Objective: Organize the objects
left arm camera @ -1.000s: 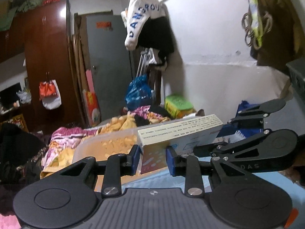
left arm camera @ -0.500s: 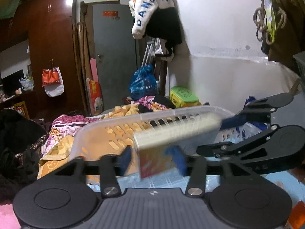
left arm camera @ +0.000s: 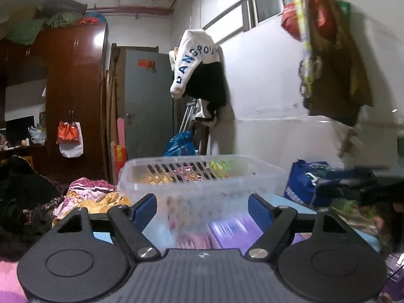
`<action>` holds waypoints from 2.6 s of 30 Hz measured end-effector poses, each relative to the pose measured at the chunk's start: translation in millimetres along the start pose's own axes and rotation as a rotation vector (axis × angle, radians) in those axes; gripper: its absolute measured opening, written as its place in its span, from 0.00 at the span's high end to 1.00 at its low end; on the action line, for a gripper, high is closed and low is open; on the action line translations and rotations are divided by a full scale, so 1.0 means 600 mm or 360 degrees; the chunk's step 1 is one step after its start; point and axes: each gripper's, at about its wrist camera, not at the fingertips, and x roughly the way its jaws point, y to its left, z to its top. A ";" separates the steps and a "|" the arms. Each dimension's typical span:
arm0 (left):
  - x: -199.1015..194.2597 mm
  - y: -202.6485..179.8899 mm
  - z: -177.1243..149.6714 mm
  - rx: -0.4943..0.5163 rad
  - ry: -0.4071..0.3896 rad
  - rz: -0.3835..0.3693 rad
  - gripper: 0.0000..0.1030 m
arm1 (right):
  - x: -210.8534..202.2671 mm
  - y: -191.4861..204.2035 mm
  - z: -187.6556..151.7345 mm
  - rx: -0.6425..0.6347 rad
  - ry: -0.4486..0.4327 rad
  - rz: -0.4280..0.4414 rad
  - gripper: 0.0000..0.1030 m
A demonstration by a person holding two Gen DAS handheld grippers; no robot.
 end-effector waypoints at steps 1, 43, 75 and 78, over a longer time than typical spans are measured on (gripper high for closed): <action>-0.017 -0.004 -0.011 -0.0004 -0.0018 -0.0001 0.20 | -0.018 0.005 -0.019 0.0038 -0.0028 -0.0004 0.00; -0.025 0.036 -0.146 -0.0111 0.0097 0.0138 0.53 | 0.074 0.234 -0.108 -0.0155 -0.0042 0.0151 0.69; -0.096 -0.034 -0.096 -0.0006 -0.0089 0.0000 0.82 | 0.009 0.179 -0.054 -0.0114 -0.0248 0.0337 0.78; -0.096 -0.038 -0.068 -0.0006 -0.0135 -0.0014 0.82 | 0.005 0.168 -0.019 -0.0138 -0.0283 0.0339 0.78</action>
